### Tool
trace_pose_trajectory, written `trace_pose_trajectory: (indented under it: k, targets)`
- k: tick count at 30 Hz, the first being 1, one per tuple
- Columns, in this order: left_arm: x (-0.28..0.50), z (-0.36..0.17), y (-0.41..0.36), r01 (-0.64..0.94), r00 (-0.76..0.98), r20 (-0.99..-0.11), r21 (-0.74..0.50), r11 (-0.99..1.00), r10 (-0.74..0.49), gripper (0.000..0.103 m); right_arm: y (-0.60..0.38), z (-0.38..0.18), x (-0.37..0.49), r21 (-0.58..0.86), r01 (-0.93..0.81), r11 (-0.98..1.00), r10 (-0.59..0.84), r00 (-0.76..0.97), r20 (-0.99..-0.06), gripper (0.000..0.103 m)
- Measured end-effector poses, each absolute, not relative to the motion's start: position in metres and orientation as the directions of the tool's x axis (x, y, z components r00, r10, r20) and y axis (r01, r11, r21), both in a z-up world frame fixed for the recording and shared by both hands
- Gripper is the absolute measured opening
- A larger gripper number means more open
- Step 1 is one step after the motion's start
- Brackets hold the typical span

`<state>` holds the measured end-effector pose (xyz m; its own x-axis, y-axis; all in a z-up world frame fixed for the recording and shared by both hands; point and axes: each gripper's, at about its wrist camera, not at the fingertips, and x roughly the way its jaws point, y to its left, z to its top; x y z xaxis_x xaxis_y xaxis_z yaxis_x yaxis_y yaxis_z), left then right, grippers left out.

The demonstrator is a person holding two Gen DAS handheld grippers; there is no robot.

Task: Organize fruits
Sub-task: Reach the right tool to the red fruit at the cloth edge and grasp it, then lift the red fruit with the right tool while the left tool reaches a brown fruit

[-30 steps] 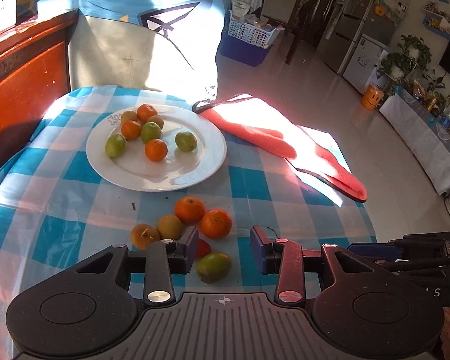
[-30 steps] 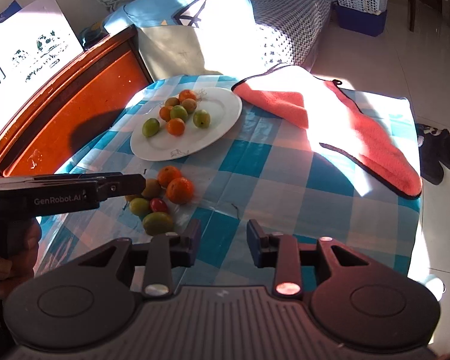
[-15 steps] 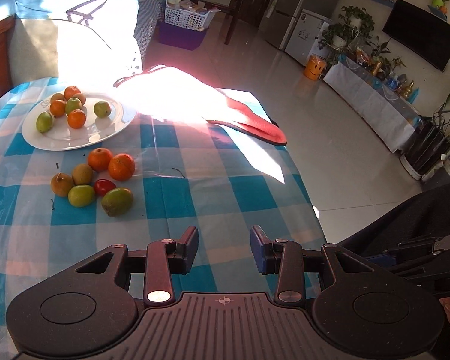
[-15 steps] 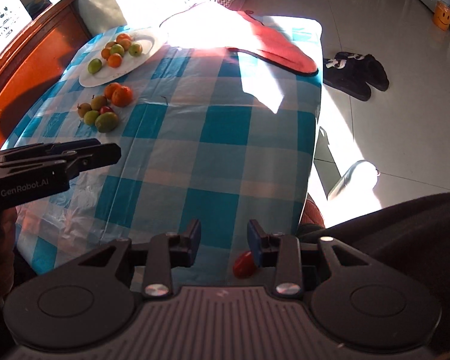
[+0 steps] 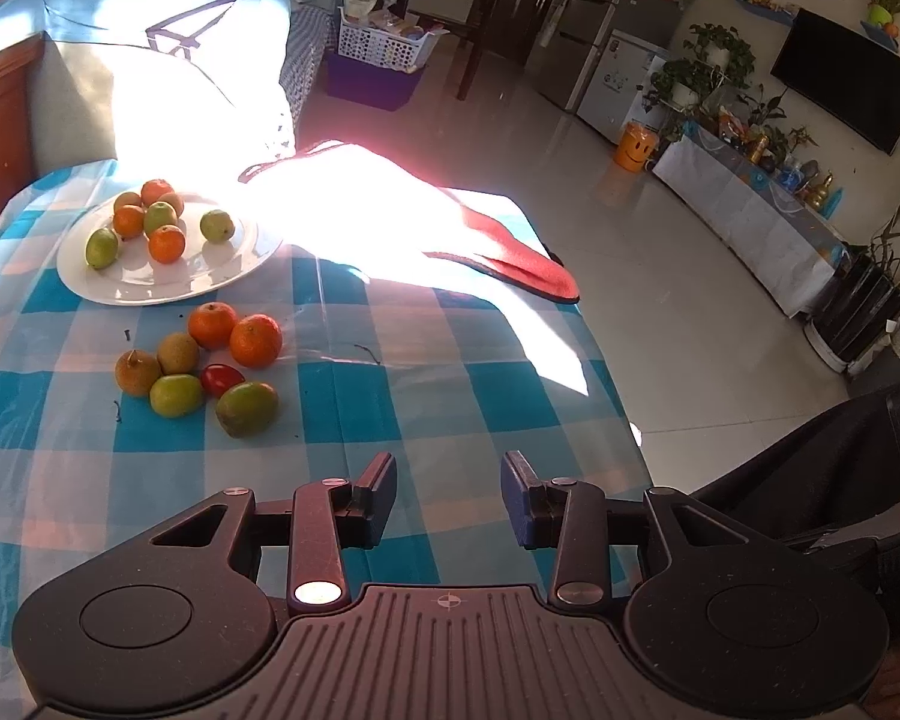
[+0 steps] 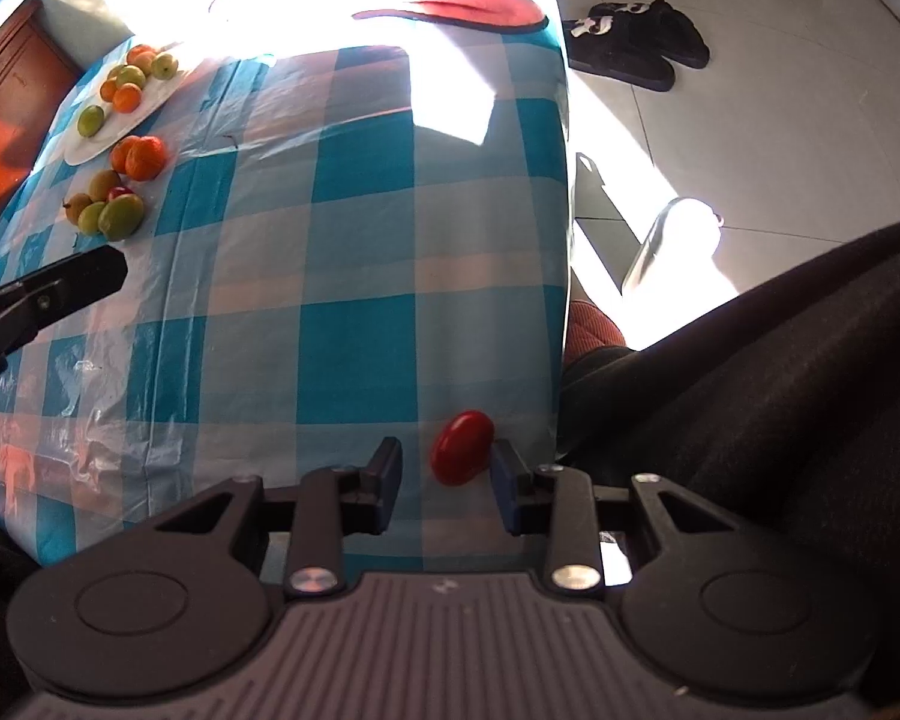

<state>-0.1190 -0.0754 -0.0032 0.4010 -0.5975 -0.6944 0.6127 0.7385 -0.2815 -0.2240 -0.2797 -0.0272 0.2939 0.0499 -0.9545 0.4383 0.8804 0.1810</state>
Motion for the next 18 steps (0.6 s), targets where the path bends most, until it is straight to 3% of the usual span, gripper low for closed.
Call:
trace_pose_trajectory:
  k: [10, 18]
  targets:
    - [-0.115, -0.006, -0.073, 0.576, 0.417, -0.713, -0.272, 0.771, -0.564, 0.037, -0.275, -0.036, -0.220, 0.166, 0.442, 0.882, 0.028, 0.302, -0.953, 0.032]
    - [-0.096, -0.007, -0.050, 0.457, 0.466, -0.731, -0.282, 0.843, -0.498, 0.037, -0.272, -0.034, -0.220, 0.183, 0.434, 0.882, 0.038, 0.322, -0.946, 0.021]
